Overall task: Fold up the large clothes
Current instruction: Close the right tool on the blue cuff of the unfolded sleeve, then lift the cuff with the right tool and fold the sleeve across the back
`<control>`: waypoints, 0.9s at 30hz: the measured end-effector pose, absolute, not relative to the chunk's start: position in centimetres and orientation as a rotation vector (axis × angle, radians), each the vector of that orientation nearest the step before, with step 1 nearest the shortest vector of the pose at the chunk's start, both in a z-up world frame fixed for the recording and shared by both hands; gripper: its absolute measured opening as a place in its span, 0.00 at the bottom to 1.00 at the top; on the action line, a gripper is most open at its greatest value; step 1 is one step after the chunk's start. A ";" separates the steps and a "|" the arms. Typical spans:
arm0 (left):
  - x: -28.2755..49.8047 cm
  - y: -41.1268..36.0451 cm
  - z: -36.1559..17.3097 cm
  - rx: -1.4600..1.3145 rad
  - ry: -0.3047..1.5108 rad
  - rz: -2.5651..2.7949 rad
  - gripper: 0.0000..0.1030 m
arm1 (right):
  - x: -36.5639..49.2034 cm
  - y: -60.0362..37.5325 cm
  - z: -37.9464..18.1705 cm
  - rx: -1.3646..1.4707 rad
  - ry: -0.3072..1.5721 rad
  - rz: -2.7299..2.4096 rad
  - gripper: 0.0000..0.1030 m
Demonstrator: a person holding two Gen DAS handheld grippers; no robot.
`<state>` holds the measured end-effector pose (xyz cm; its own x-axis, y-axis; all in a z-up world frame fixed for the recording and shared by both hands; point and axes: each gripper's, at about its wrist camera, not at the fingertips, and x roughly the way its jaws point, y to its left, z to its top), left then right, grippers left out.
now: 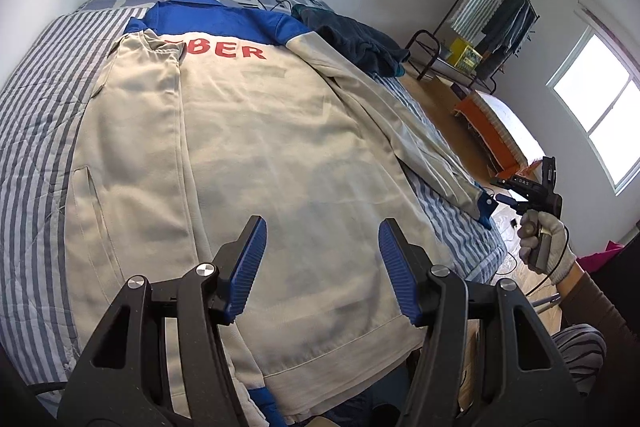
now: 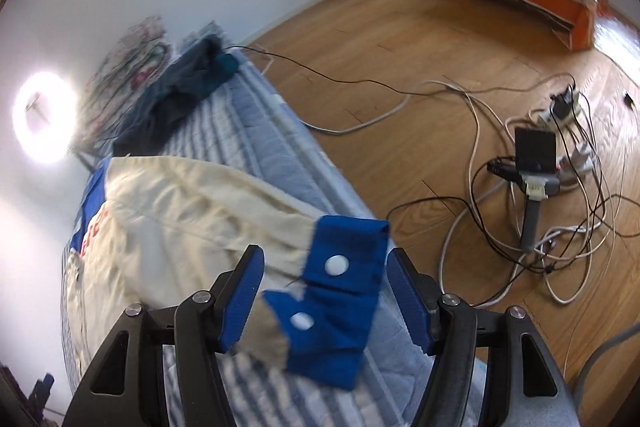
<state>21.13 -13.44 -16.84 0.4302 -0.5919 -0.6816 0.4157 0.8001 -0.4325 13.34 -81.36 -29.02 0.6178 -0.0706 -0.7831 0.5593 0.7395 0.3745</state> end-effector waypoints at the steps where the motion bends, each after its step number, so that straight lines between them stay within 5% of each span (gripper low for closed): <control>1: 21.1 -13.5 -17.0 -0.208 0.939 -0.633 0.58 | 13.5 -81.7 -29.4 0.658 0.835 -0.404 0.64; 11: 21.4 -12.8 -17.9 -0.201 0.970 -0.609 0.58 | 14.9 -84.4 -32.9 0.760 0.828 -0.421 0.58; 16: 21.5 -12.4 -18.1 -0.196 0.975 -0.596 0.58 | 15.0 -83.8 -32.7 0.752 0.805 -0.409 0.35; 18: 21.4 -12.2 -18.1 -0.207 0.976 -0.600 0.58 | 14.9 -83.3 -32.2 0.720 0.813 -0.414 0.12; 20: 21.4 -12.2 -18.0 -0.211 0.974 -0.610 0.58 | 14.5 -82.8 -31.2 0.706 0.797 -0.396 0.04; 27: 20.7 -12.7 -17.5 -0.203 0.960 -0.636 0.58 | 13.7 -79.9 -28.0 0.660 0.767 -0.329 0.00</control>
